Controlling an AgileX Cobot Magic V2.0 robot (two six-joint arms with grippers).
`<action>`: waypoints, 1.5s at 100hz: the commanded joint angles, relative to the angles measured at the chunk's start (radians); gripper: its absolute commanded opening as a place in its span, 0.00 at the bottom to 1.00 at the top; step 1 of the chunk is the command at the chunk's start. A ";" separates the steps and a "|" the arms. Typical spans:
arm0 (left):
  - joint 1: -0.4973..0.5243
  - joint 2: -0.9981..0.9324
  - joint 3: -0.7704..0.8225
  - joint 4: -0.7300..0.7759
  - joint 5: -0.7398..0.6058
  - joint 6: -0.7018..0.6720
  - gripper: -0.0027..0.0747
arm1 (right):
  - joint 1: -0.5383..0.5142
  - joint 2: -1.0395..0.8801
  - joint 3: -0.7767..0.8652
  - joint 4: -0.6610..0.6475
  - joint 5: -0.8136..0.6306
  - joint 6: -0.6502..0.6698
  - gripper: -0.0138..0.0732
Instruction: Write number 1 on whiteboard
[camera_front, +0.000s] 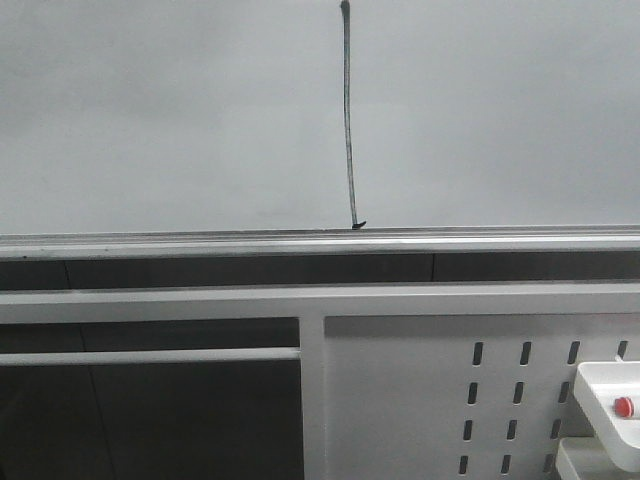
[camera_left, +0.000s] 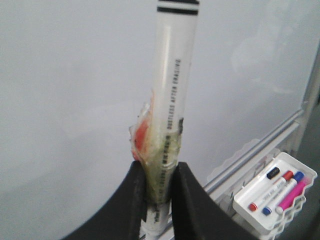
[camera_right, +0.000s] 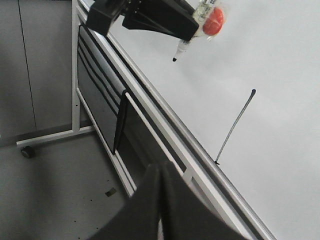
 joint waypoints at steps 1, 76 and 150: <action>-0.042 0.008 -0.023 0.217 -0.088 -0.299 0.01 | 0.003 0.002 -0.021 -0.029 -0.055 0.004 0.10; -0.076 0.183 0.157 0.651 -0.485 -0.944 0.01 | 0.003 0.002 -0.021 -0.029 -0.026 0.004 0.10; 0.073 0.287 0.155 0.742 -0.440 -1.032 0.01 | 0.003 0.004 -0.021 -0.029 -0.026 0.041 0.10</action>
